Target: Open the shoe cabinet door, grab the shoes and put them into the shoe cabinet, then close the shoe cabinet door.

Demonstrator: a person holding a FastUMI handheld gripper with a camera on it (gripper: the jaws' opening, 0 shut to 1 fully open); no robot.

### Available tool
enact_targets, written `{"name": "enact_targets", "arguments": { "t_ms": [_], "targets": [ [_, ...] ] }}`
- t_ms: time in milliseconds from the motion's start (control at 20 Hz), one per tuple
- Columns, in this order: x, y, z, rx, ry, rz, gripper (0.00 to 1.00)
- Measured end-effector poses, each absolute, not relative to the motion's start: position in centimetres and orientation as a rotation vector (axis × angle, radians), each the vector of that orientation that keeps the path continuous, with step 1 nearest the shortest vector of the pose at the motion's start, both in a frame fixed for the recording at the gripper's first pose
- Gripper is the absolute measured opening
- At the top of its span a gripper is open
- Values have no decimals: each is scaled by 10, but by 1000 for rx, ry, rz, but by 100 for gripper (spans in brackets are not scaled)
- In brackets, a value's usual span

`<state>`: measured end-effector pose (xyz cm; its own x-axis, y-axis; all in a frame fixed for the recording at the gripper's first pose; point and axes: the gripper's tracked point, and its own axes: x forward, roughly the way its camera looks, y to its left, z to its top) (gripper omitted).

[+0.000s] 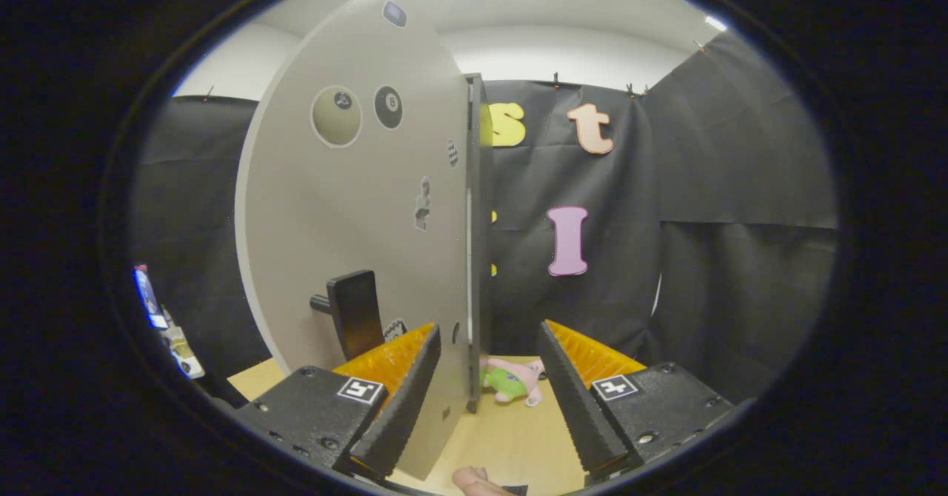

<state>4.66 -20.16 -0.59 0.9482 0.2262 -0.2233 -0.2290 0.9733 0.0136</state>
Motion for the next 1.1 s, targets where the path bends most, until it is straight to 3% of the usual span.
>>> {"name": "enact_targets", "arguments": {
  "t_ms": [450,1100],
  "targets": [
    [51,-108,-12,-140,227,233,88],
    [131,54,-49,90,258,299,90]
  ]
}}
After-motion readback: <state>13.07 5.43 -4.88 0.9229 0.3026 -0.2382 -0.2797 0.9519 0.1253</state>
